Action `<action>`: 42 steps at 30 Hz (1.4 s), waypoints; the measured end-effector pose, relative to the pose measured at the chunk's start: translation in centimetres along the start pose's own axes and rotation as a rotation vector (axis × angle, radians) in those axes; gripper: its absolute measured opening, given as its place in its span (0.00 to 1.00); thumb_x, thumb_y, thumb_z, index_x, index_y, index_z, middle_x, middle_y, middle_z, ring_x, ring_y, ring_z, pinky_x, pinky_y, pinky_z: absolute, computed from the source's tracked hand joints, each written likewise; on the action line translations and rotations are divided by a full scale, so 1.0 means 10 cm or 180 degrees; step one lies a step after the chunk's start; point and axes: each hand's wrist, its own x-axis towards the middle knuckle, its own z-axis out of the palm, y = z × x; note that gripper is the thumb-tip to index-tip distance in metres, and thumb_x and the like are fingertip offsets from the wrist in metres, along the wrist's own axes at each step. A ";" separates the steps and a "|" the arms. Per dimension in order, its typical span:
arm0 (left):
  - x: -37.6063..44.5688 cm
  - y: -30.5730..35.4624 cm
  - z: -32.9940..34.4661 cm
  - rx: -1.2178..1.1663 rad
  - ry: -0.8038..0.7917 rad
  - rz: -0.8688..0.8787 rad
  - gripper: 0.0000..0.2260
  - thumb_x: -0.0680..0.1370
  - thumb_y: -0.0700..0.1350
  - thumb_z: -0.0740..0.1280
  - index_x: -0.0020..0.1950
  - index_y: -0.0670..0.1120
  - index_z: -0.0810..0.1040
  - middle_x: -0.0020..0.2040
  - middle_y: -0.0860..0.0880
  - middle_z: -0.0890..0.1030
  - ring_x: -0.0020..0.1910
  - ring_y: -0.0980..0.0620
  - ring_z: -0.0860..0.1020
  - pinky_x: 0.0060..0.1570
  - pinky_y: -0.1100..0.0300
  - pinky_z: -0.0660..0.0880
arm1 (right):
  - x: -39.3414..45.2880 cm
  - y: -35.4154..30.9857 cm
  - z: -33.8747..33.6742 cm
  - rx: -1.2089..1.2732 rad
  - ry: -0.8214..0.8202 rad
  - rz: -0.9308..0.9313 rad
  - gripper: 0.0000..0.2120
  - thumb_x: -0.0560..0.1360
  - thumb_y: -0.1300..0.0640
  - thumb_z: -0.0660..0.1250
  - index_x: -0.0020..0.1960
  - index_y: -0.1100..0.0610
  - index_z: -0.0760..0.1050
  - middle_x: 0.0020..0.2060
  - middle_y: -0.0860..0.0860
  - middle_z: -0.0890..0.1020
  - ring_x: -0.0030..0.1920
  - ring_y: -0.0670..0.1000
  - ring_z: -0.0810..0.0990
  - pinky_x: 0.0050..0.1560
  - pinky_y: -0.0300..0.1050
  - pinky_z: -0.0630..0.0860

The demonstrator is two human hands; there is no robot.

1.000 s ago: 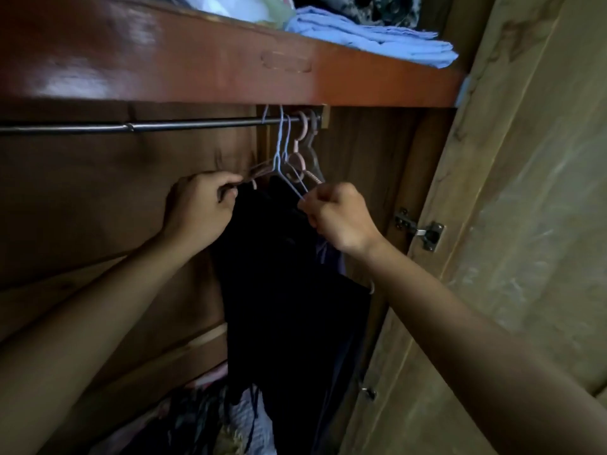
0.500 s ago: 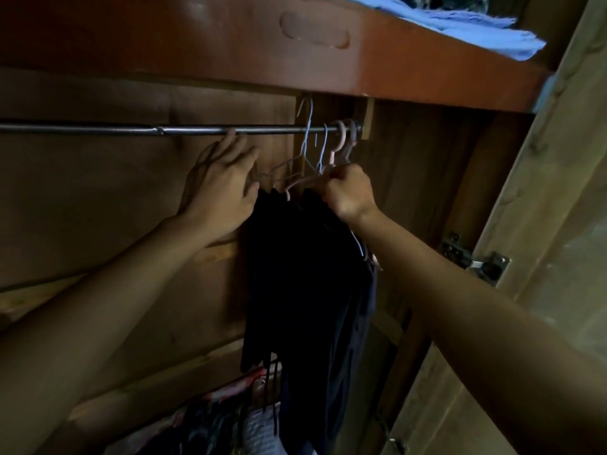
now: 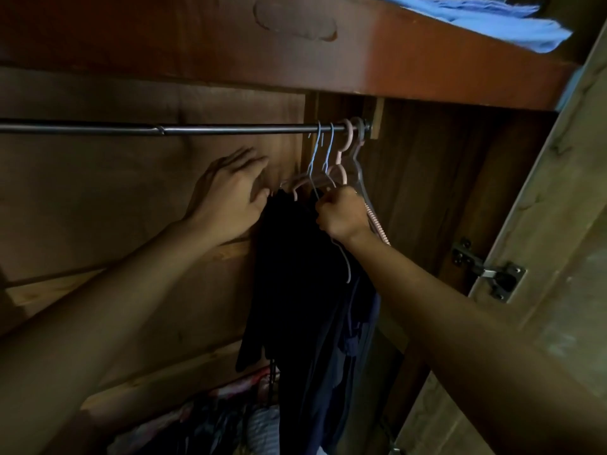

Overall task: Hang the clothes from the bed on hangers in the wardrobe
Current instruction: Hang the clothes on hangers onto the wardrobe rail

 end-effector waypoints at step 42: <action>-1.54 2.55 0.07 -0.1006 -0.3572 0.1364 0.37 0.71 0.60 0.73 0.77 0.58 0.60 0.76 0.56 0.63 0.73 0.52 0.64 0.66 0.56 0.66 | -3.89 0.97 -1.88 -0.2192 -0.0857 0.1787 0.33 0.74 0.39 0.70 0.75 0.49 0.65 0.67 0.49 0.76 0.64 0.52 0.76 0.62 0.49 0.75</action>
